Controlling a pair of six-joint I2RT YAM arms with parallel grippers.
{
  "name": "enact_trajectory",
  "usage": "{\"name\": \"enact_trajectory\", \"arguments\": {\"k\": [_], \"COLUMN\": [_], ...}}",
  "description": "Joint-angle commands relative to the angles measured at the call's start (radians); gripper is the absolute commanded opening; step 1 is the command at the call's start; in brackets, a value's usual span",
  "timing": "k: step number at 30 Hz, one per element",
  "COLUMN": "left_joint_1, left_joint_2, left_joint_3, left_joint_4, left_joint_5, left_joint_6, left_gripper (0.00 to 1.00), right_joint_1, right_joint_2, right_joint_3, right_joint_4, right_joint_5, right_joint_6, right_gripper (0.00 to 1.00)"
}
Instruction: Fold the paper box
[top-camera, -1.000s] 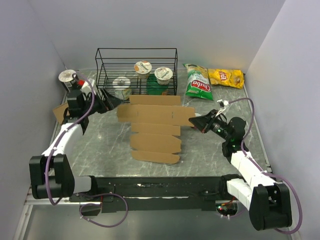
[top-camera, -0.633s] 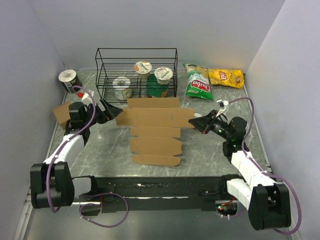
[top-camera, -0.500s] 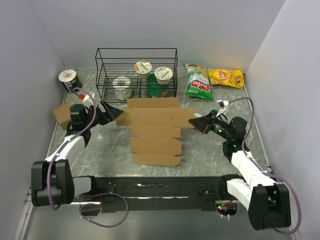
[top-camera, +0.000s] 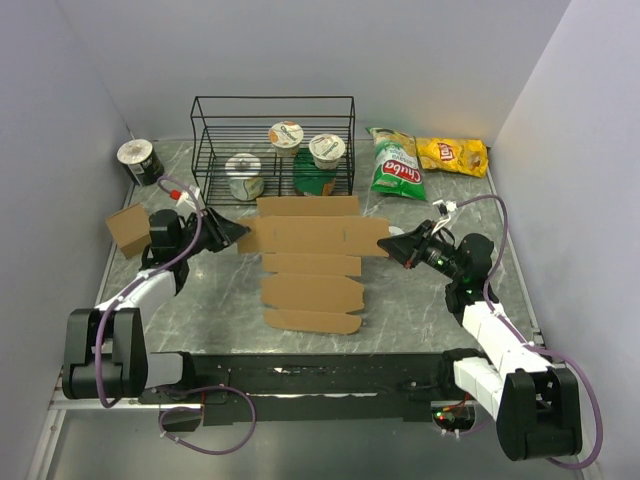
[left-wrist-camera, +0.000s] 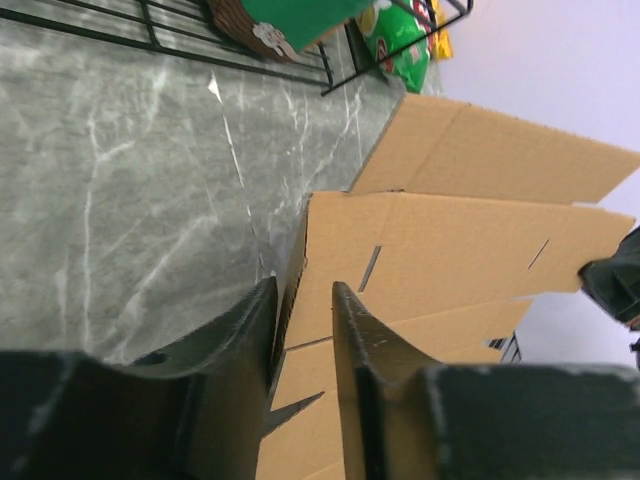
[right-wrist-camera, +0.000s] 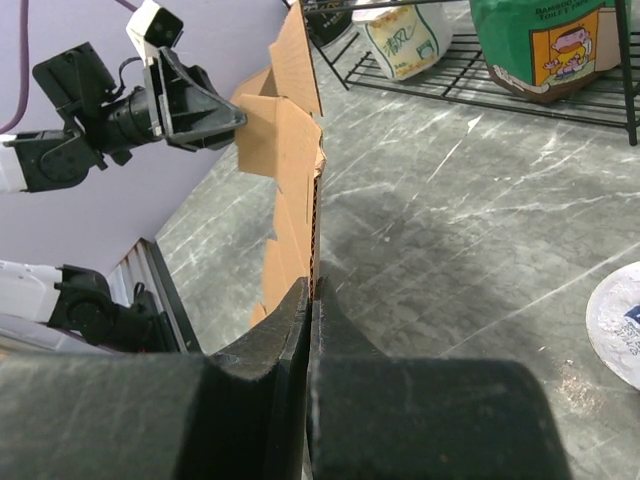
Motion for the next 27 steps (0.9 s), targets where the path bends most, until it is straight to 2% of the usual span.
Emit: {"name": "enact_trajectory", "arguments": {"k": [1, 6, 7, 9, 10, 12, 14, 15, 16, 18, 19, 22, 24, 27], "left_joint_1": [-0.042, -0.080, -0.088, -0.116, -0.127, -0.166, -0.197, -0.228, -0.242, -0.272, -0.281, -0.314, -0.326, -0.346], "left_joint_2": [-0.006, -0.026, -0.025, -0.025, -0.026, -0.032, -0.060, -0.084, -0.098, -0.123, -0.146, -0.178, -0.178, -0.161], "left_joint_3": [0.020, 0.027, 0.033, 0.039, 0.046, 0.047, 0.030, 0.021, -0.002, -0.026, -0.054, -0.098, -0.103, -0.086], "left_joint_4": [0.012, -0.037, -0.045, -0.070, -0.079, -0.099, -0.091, -0.058, -0.036, 0.016, 0.068, 0.146, 0.157, 0.133], "left_joint_5": [-0.007, -0.070, -0.078, -0.112, -0.130, -0.173, -0.265, -0.296, -0.343, -0.374, -0.394, -0.411, -0.368, -0.313], "left_joint_6": [0.058, 0.103, 0.121, 0.143, 0.167, 0.207, 0.233, 0.255, 0.267, 0.290, 0.307, 0.350, 0.382, 0.423], "left_gripper": [0.31, 0.29, 0.20, 0.11, 0.04, 0.01, 0.01, 0.01, 0.01, 0.01, 0.01, 0.01, 0.01, 0.01], "right_joint_1": [-0.007, -0.007, -0.007, -0.008, -0.008, -0.008, -0.010, -0.010, -0.008, -0.010, -0.008, -0.008, -0.005, 0.004], "right_joint_2": [-0.026, -0.034, -0.034, -0.034, -0.034, -0.038, -0.054, -0.064, -0.072, -0.104, -0.117, -0.163, -0.204, -0.229], "right_joint_3": [0.031, 0.028, 0.028, 0.034, 0.039, 0.055, 0.084, 0.097, 0.109, 0.141, 0.151, 0.184, 0.177, 0.180], "right_joint_4": [0.002, -0.012, -0.013, -0.040, -0.051, -0.118, -0.185, -0.223, -0.317, -0.398, -0.470, -0.545, -0.506, -0.443], "right_joint_5": [0.002, 0.011, 0.012, 0.028, 0.037, 0.086, 0.132, 0.167, 0.257, 0.336, 0.430, 0.500, 0.458, 0.379], "right_joint_6": [-0.044, -0.058, -0.061, -0.066, -0.072, -0.078, -0.096, -0.104, -0.110, -0.118, -0.113, -0.144, -0.188, -0.280], "right_gripper": [0.00, 0.00, 0.00, 0.01, 0.01, 0.04, 0.14, 0.36, 0.50, 0.77, 0.82, 0.88, 0.93, 0.94]}}
